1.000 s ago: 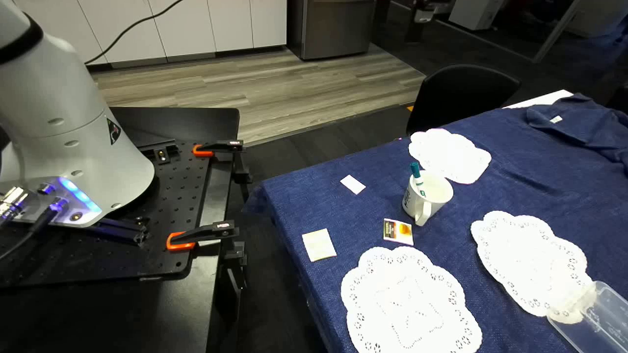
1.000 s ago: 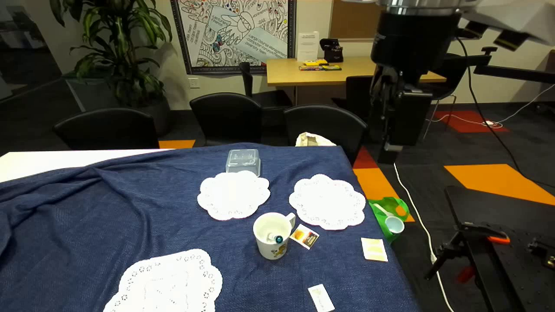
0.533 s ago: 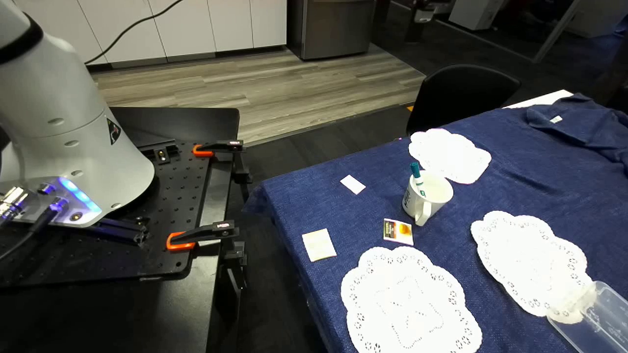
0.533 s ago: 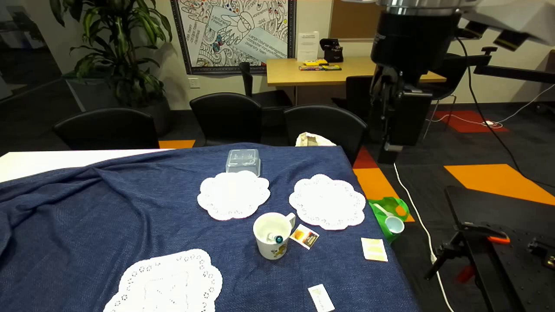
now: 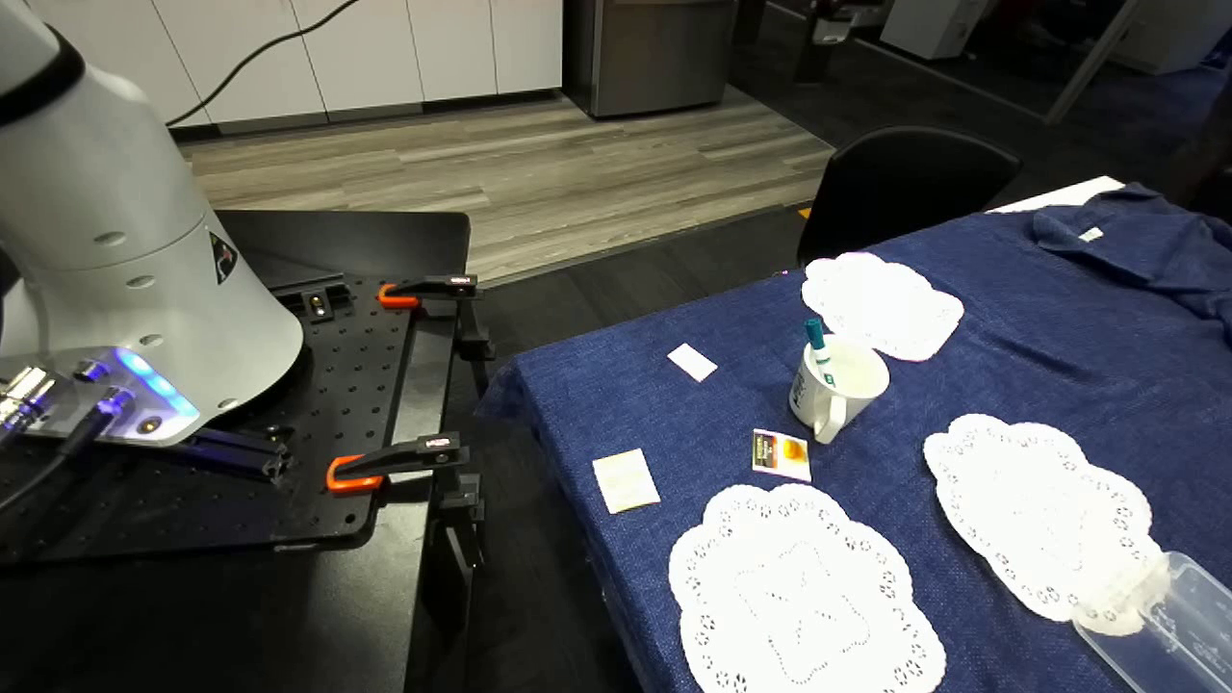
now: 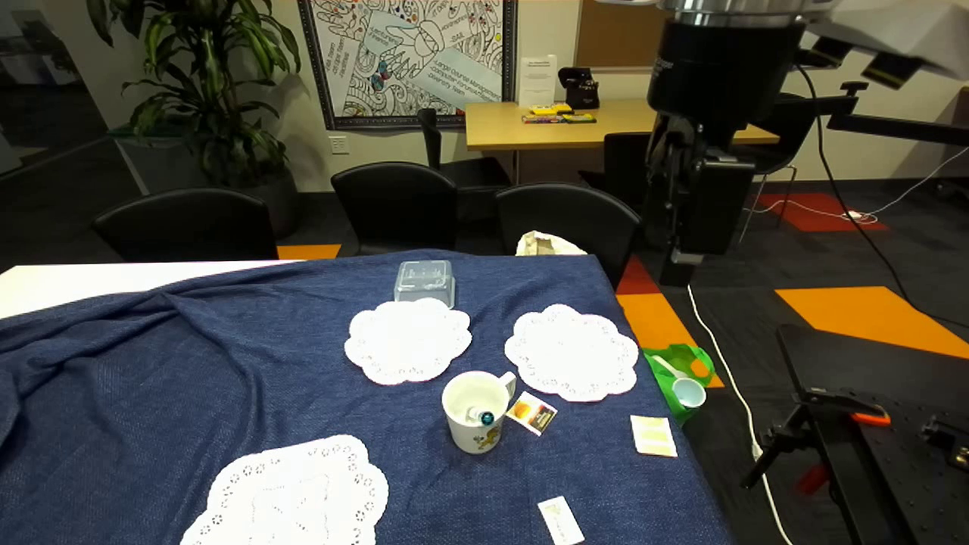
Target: Remove the green marker from the white mug and place it on the table
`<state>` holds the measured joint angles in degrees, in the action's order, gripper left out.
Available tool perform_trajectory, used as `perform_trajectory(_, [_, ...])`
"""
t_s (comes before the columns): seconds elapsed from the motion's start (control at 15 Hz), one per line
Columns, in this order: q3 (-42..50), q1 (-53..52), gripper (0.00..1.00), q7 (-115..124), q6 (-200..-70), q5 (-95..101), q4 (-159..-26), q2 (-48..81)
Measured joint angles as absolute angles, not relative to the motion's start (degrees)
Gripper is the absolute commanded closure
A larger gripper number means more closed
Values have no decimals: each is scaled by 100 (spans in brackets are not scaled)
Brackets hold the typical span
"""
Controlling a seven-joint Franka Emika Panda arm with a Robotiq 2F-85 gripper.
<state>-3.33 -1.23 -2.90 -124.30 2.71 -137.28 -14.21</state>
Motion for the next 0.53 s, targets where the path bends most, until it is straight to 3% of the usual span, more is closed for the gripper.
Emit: perform_trajectory(0.53, [-250, -125, 0, -638, -12649, 138, -13734, -1378])
